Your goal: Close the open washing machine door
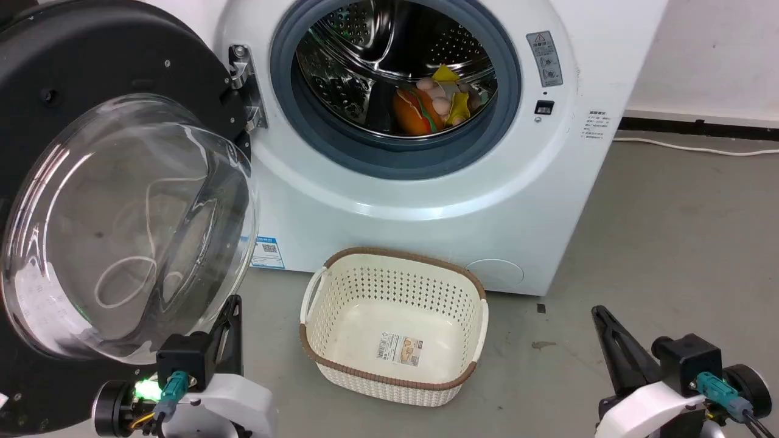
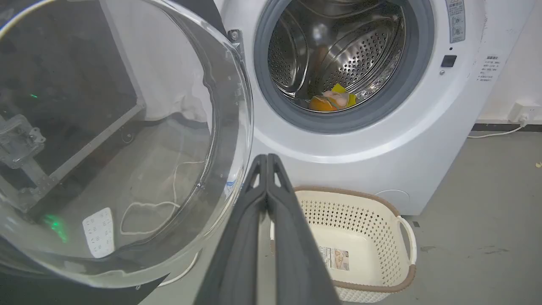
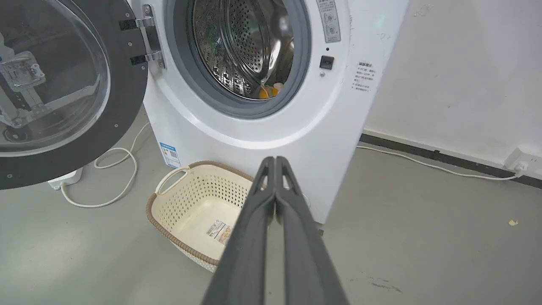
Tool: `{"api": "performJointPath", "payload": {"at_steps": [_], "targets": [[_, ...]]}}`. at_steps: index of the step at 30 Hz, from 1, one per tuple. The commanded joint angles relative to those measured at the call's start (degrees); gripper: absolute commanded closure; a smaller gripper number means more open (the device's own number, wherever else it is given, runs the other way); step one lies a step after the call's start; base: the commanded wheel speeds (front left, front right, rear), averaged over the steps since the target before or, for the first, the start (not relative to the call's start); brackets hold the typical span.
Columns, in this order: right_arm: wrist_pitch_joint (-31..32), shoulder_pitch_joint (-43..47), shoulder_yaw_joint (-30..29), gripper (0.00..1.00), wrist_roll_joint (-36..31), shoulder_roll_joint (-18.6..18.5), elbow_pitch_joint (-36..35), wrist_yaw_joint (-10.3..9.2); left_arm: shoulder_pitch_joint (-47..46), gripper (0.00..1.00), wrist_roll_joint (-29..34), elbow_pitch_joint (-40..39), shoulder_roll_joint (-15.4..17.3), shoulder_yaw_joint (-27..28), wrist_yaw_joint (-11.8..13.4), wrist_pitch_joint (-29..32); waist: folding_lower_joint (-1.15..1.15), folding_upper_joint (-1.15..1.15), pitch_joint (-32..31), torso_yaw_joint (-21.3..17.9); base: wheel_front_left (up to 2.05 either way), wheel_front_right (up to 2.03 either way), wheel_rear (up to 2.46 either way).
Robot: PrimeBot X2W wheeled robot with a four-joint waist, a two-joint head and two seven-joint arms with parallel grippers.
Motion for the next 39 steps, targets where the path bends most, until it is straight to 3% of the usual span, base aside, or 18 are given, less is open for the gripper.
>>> {"api": "performJointPath", "payload": {"at_steps": [1,39], "targets": [[0.0,-0.8,0.0,1.00,-0.4,0.3,-0.3,0.05,0.8,1.00,0.1,-0.2,0.0,0.1,0.1,0.0,0.00,0.00,0.0,0.0,0.00,0.00,0.00],[0.0,-0.8,0.0,1.00,-0.4,0.3,-0.3,0.05,0.8,1.00,0.1,-0.2,0.0,0.1,0.1,0.0,0.00,0.00,0.0,0.0,0.00,0.00,0.00]]}}
